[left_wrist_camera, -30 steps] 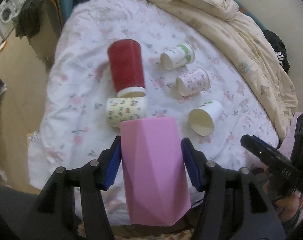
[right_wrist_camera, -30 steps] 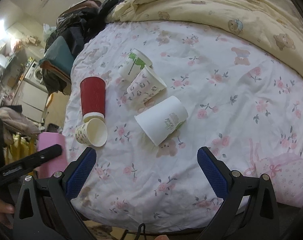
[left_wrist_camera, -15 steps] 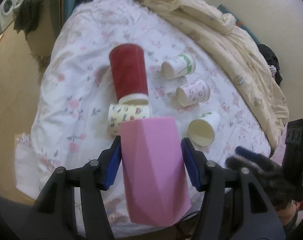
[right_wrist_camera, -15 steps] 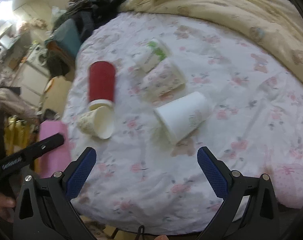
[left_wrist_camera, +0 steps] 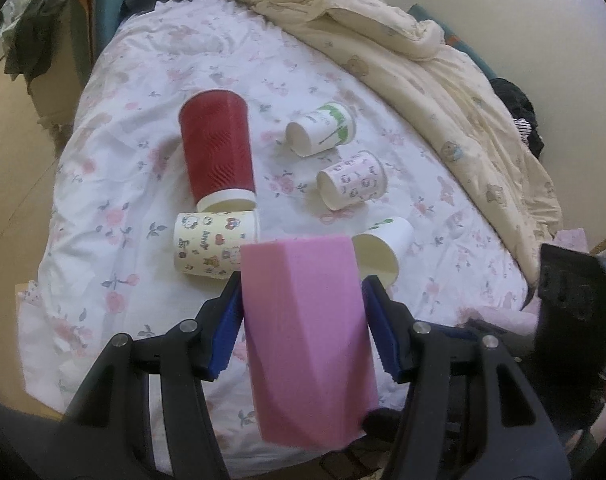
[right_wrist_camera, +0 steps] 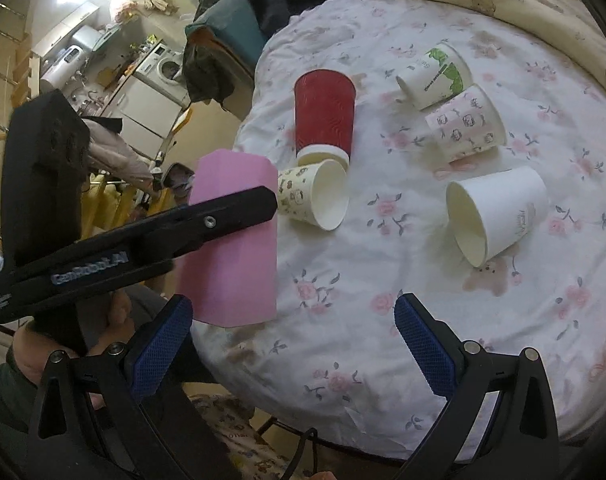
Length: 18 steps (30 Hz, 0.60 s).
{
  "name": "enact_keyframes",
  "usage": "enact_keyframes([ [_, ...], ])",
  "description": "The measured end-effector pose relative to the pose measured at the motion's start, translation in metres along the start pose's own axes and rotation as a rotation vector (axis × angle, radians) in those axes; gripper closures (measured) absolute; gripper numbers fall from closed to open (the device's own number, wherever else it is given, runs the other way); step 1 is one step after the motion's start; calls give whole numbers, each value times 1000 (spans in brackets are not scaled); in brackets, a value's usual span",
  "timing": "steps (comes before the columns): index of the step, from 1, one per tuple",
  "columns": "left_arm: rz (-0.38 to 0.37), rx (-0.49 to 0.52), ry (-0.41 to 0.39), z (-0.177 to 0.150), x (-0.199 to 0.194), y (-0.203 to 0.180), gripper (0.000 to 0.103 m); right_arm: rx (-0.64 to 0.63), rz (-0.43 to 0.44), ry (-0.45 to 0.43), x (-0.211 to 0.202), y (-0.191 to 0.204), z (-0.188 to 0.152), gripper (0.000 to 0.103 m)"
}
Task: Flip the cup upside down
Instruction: 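Rotate the pink cup in the left gripper so its hexagonal base faces up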
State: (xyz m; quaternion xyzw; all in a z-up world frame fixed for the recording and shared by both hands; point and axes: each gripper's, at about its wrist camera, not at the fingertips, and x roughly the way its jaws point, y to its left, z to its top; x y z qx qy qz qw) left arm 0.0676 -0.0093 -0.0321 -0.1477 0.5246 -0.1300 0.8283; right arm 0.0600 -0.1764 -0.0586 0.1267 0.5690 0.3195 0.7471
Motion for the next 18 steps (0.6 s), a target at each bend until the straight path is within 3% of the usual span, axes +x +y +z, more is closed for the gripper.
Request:
enact_keyframes([
  [10,-18,76,-7,-4,-6,-16,49,31,-148,65,16,-18,-1,0],
  [14,-26,72,1,-4,-6,-14,49,36,-162,65,16,-21,-1,0],
  [18,20,78,-8,-6,-6,-12,49,38,-203,60,15,-24,-1,0],
])
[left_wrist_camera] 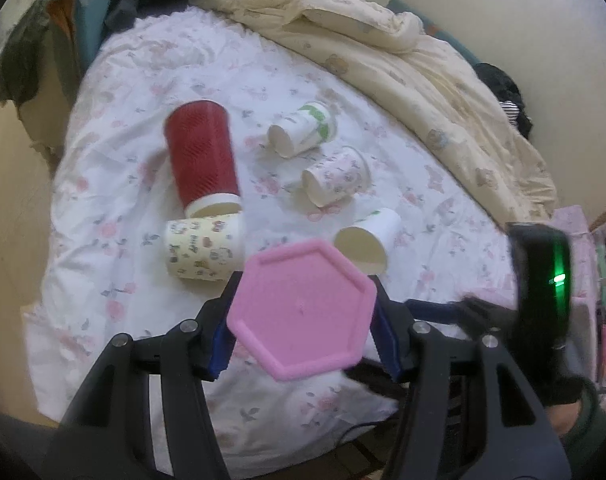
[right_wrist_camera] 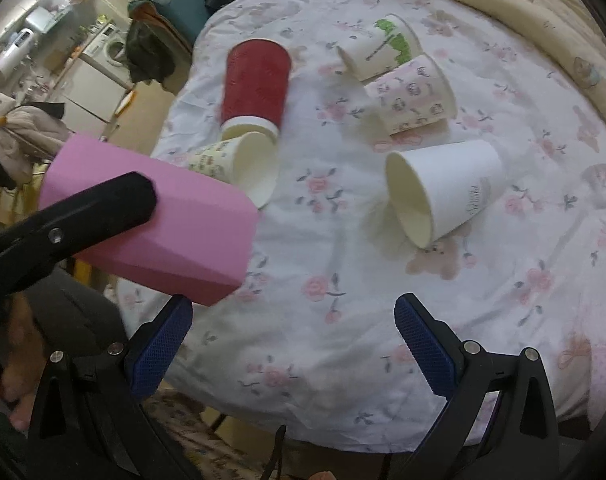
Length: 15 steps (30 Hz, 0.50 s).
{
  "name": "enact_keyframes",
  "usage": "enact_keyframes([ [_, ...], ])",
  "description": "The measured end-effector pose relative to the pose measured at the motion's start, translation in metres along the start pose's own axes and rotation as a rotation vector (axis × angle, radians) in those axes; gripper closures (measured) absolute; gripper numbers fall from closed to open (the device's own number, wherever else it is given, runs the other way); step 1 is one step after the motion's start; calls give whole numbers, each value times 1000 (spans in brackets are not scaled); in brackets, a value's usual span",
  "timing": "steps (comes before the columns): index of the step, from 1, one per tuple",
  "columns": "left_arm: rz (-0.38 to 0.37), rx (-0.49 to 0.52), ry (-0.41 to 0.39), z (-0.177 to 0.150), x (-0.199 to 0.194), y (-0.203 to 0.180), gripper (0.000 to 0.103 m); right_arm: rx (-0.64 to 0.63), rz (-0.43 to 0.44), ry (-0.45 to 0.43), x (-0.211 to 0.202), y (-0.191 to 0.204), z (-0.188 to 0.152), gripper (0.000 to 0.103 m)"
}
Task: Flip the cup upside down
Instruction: 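Rotate the pink cup in the left gripper so its hexagonal base faces up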
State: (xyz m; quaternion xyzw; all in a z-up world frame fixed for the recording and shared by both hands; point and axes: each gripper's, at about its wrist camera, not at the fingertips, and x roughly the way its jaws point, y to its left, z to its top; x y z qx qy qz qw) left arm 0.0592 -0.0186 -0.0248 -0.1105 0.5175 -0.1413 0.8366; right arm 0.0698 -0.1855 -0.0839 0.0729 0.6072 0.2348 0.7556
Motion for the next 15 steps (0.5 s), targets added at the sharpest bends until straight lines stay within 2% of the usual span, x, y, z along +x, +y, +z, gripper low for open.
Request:
enact_keyframes([
  [4,91,-7,-11,1,0,8,49,34,-11,-65,-19,-11,2,0],
  [10,162,-40,-3,9,7,8,49,153,-136,-292,-74,-44,2,0],
  [13,178,-35,4,16,18,-6,49,244,-127,-354,-93,-65,-2,0],
  [15,192,-26,14,21,31,-19,49,298,-105,-362,-98,-77,-3,0],
])
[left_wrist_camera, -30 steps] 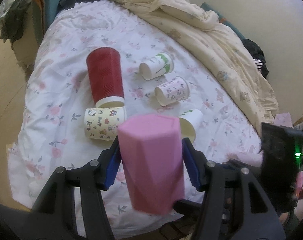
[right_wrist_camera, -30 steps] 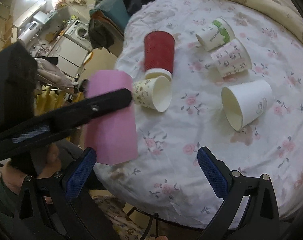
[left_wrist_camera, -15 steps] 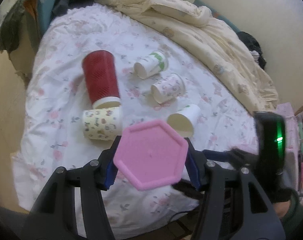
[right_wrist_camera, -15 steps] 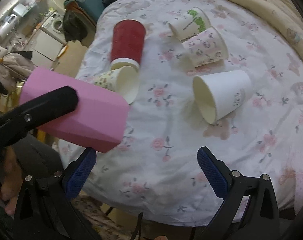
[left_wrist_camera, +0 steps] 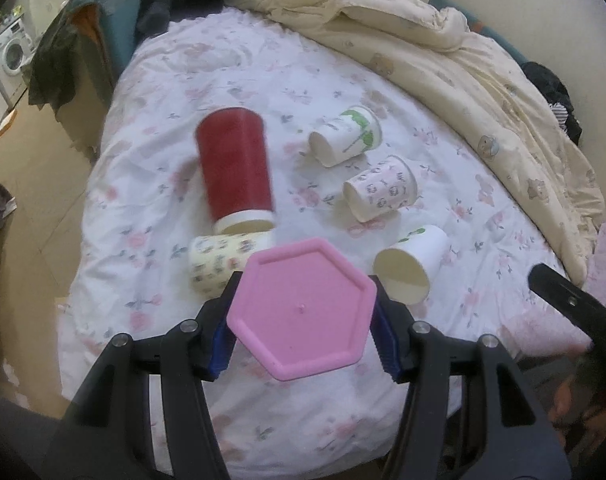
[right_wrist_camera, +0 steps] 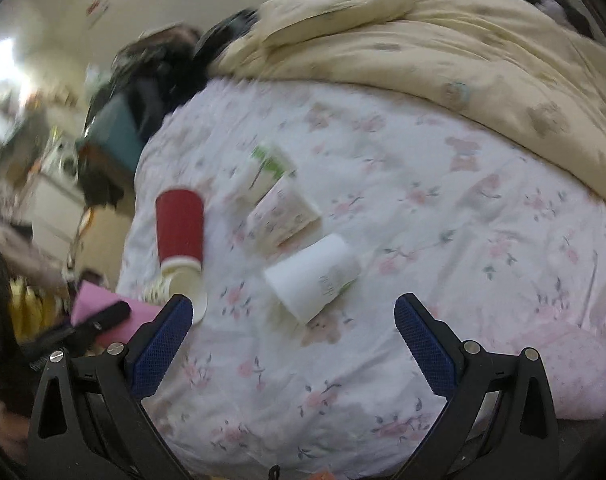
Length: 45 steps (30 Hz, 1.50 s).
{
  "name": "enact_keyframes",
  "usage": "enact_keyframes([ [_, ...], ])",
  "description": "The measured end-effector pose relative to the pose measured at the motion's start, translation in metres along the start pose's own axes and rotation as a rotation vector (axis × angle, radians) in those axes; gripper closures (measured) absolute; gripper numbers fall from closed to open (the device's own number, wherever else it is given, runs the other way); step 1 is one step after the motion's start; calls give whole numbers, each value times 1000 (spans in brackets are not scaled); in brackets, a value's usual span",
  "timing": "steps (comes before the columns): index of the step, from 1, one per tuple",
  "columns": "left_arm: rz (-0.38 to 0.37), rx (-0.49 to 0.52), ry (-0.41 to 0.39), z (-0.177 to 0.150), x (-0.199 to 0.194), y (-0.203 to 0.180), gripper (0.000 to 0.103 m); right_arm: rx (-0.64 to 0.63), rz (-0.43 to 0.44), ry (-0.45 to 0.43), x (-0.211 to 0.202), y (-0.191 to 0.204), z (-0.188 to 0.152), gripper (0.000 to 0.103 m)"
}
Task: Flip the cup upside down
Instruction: 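Rotate the pink cup in the left gripper so its hexagonal base faces up, then lower the pink cup onto the bed standing on its rim, open left gripper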
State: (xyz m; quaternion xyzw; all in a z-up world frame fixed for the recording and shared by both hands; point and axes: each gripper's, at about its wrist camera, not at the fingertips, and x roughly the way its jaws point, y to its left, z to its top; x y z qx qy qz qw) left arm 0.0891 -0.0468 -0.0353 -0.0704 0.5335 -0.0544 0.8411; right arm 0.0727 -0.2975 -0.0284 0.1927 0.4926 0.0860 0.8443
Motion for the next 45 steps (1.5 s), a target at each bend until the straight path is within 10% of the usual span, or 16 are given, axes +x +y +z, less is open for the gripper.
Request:
enact_keyframes([
  [11,183,99,-7,11,70,-51,49,133,64,6,-10,-32,5,0],
  [26,170,61,31,4,100,-49,48,153,111,29,-9,-33,5,0],
  [27,161,60,36,4,100,-48,46,153,109,31,-8,-33,5,0],
  [29,155,45,41,4,98,-44,12,149,104,34,-7,-32,5,0],
  [45,123,64,-251,-10,-54,-6,6,-23,87,-23,-14,3,-3,0],
])
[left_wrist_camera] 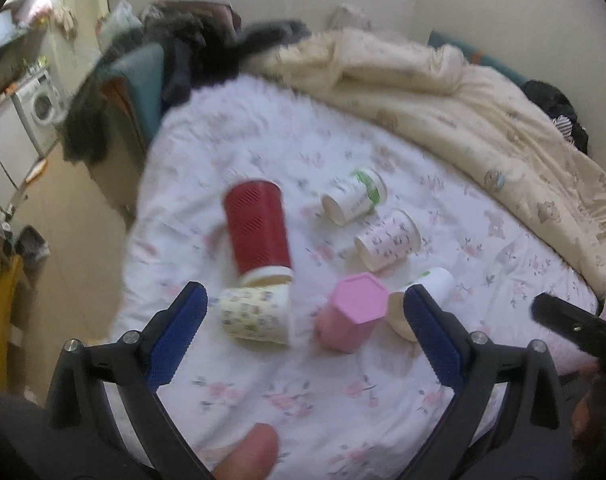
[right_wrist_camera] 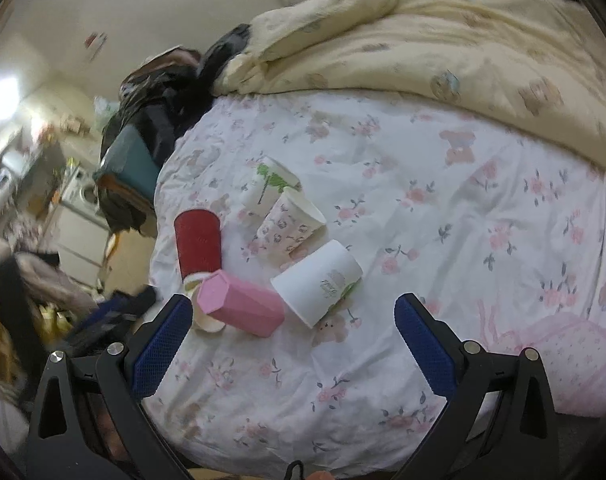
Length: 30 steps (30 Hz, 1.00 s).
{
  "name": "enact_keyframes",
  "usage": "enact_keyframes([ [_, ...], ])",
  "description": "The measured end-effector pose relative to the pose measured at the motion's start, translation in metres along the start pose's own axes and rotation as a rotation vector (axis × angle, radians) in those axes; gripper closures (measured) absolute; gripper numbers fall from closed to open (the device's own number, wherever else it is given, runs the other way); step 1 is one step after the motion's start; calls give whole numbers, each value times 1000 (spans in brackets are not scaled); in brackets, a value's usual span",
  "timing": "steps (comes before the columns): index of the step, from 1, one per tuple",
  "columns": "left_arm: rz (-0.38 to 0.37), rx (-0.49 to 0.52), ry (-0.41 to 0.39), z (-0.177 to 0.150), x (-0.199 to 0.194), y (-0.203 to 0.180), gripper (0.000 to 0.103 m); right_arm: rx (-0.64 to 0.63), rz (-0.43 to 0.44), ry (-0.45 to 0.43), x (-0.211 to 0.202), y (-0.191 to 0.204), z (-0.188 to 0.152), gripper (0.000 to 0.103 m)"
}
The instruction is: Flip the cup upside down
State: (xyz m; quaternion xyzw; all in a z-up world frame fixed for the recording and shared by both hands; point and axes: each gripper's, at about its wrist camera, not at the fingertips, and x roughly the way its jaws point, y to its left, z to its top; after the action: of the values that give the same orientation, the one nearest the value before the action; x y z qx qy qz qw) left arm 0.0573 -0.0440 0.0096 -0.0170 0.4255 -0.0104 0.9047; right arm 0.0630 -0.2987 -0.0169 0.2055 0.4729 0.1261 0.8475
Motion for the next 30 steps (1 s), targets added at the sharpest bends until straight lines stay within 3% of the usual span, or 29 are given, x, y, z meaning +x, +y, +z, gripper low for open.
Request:
enact_keyframes([
  [3,12,7,-35,-6,-18,15,5,-81,-15,-10,-2,17,-8,0],
  [9,-20,-27,-20,-27,-30,37,1,-202,-40,-31,-3,44,-22,0],
  [16,-23,-41,-12,-50,-23,45,1,-245,-72,-4,9,54,-35,0],
  [30,-13,-106,36,-54,-9,55,0,-284,-131,39,34,63,-43,0],
])
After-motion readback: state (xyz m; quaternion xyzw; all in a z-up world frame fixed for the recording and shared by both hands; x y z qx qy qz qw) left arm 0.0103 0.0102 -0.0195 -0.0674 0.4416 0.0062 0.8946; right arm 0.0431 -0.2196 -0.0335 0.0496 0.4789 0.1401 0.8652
